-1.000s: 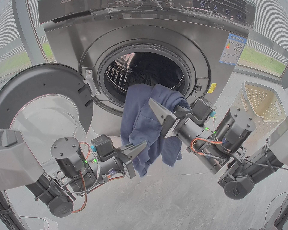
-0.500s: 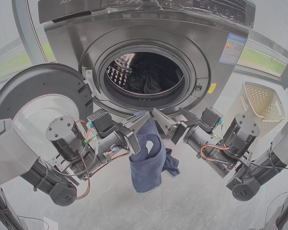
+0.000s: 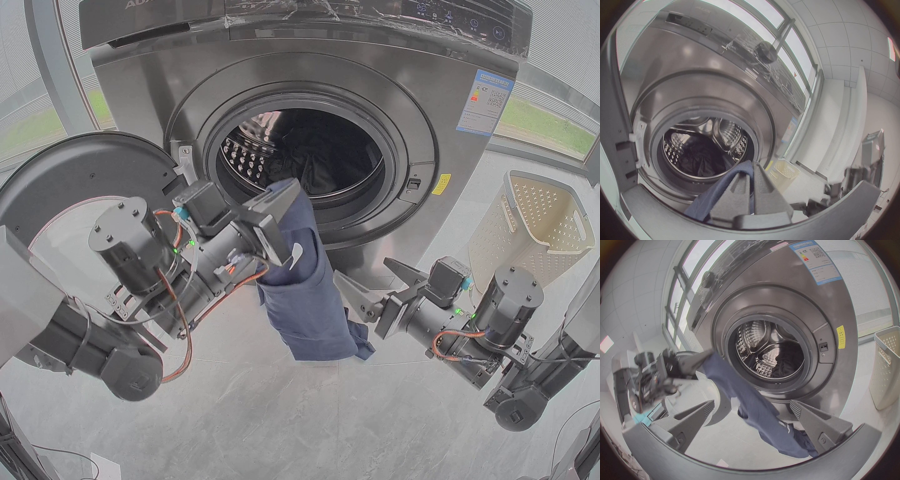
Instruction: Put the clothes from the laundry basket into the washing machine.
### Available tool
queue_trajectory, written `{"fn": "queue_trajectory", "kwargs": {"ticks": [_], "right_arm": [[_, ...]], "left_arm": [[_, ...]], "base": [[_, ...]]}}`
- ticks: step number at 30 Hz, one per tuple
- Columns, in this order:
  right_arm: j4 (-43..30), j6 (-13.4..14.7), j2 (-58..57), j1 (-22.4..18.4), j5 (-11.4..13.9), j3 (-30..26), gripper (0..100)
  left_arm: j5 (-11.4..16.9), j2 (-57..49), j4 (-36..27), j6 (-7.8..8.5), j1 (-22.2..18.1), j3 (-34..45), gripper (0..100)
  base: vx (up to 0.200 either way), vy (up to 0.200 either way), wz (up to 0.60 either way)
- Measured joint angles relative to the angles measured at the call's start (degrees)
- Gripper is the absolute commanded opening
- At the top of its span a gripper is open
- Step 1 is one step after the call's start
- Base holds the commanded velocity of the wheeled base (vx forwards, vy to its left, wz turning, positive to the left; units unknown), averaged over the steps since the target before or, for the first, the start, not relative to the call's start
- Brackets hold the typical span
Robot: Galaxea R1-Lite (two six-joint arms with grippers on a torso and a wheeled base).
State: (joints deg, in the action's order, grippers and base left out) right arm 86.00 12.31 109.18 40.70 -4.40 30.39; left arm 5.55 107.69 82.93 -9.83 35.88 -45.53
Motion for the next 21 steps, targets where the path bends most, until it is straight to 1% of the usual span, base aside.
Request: {"fn": "queue_trajectory", "kwargs": {"ticks": [3,10,15,21], "right_arm": [[1.48,-1.37,0.91,0.83,0.95,-1.65,100],[2.21,-2.13,3.67,4.06,1.48,-2.34,100],[2.24,-2.16,6.92,5.85,1.45,0.87,100],[1.91,-2.11,11.96,6.81,1.45,6.10,100]], "left_arm": [[-1.72,-0.33,-2.52,-0.10,-0.16,-3.80,0],[-3.45,-0.72,-7.56,-0.13,-0.44,-10.41,0],[-4.22,-0.80,-9.58,-0.16,-0.73,-13.34,0],[-4.38,-0.94,-10.05,-0.16,-0.82,-14.12,0]], "base": [[0.000,0.000,0.00],[0.000,0.000,0.00],[0.000,0.000,0.00],[0.000,0.000,0.00]]}}
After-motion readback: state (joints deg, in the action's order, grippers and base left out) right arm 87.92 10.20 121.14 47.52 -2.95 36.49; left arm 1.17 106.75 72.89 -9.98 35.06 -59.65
